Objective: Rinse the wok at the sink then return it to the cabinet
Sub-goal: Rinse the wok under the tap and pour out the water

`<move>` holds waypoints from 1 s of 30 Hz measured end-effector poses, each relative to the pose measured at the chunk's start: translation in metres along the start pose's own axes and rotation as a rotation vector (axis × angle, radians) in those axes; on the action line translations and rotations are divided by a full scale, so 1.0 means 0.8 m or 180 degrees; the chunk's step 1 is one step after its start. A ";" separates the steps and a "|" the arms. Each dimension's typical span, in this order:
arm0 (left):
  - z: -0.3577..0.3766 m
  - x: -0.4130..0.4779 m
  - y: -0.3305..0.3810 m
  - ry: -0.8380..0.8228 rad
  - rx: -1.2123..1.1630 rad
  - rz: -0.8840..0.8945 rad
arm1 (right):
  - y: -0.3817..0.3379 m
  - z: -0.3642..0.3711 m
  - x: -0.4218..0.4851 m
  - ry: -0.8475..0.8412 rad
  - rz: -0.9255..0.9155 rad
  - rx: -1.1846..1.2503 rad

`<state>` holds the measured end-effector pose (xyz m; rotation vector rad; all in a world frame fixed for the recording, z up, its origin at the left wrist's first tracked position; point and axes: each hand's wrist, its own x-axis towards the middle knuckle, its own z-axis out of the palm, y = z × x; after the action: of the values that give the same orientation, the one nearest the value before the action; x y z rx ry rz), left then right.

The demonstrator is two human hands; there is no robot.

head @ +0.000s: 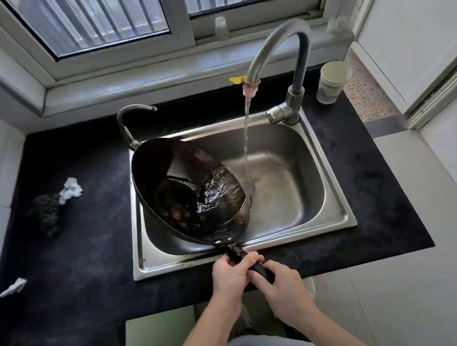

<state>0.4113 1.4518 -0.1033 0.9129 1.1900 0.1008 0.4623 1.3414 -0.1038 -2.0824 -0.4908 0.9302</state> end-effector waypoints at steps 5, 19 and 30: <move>-0.006 -0.006 0.000 0.0050 -0.0019 0.0047 | -0.004 0.004 -0.004 -0.0049 -0.0037 0.0129; -0.027 -0.016 0.008 -0.0551 -0.1055 -0.0238 | -0.013 0.007 -0.007 -0.0191 -0.0146 0.0424; -0.028 -0.015 -0.004 -0.0324 -0.0605 0.0115 | -0.013 0.001 -0.019 -0.0753 0.0237 0.1159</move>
<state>0.3868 1.4559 -0.0975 0.7636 1.0505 0.1912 0.4513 1.3385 -0.0891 -1.6812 -0.3353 1.2196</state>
